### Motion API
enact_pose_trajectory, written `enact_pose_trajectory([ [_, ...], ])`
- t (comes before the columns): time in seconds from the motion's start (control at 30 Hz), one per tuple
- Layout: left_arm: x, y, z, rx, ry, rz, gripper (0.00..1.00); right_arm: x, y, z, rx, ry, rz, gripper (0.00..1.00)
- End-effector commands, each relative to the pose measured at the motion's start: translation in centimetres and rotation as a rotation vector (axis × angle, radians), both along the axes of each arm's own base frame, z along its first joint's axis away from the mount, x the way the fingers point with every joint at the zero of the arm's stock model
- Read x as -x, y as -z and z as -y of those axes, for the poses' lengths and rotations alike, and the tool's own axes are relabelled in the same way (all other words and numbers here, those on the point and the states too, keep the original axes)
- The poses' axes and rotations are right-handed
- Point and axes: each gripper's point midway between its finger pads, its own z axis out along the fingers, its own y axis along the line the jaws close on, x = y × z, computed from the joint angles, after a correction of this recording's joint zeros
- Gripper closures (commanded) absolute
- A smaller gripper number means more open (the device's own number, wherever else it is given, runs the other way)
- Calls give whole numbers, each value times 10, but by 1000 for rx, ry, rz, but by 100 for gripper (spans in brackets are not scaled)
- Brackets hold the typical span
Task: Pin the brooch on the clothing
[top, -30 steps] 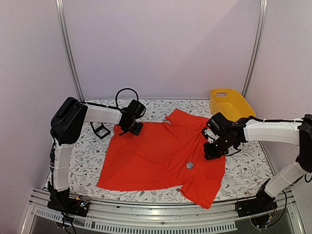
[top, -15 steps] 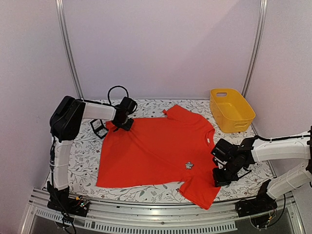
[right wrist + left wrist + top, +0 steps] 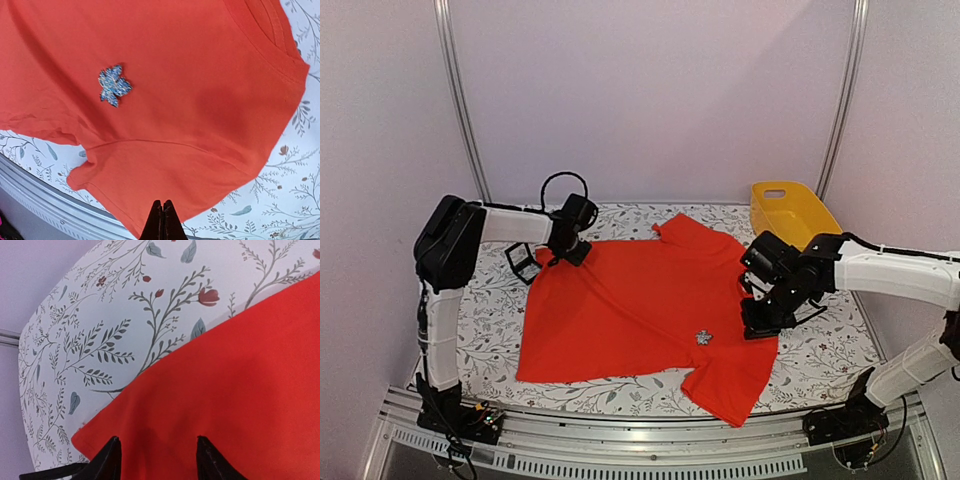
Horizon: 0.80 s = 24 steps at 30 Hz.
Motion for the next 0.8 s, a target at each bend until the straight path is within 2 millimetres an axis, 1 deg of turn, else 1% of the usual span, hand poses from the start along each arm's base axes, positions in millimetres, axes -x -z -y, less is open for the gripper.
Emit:
enact_pose_trajectory([
  [0.0,41,-75,33,63,81,55,55,3,9,-31,-67,-156,-18,100],
  [0.07,82,-87,53,120,107,47,55,15,17,-44,-110,-191,-35,100],
  [0.13,123,-87,71,175,126,20,55,25,28,-46,-103,-181,-62,100],
  [0.2,165,-72,88,216,154,-73,56,38,41,-40,-60,-184,-92,100],
  [0.23,189,-61,97,227,167,-136,56,44,47,-35,-29,-185,-102,100],
  [0.27,210,-49,99,213,172,-198,56,50,53,-31,-5,-177,-116,100],
  [0.3,228,-37,95,183,161,-248,57,56,57,-28,5,-171,-129,100],
  [0.33,243,-27,88,133,145,-282,57,61,61,-26,8,-168,-142,100],
  [0.43,273,-3,54,6,76,-337,57,71,71,-14,24,-140,-165,100],
  [0.5,286,6,41,-6,48,-373,57,79,77,-5,29,-122,-187,100],
  [0.53,292,10,38,-1,40,-390,57,83,79,-2,29,-113,-199,100],
  [0.6,302,17,39,7,49,-420,57,93,83,9,42,-87,-226,100],
  [0.67,312,24,41,-6,67,-446,57,104,86,25,76,-53,-252,100],
  [0.77,326,37,49,-35,132,-476,57,112,82,39,78,8,-258,100],
])
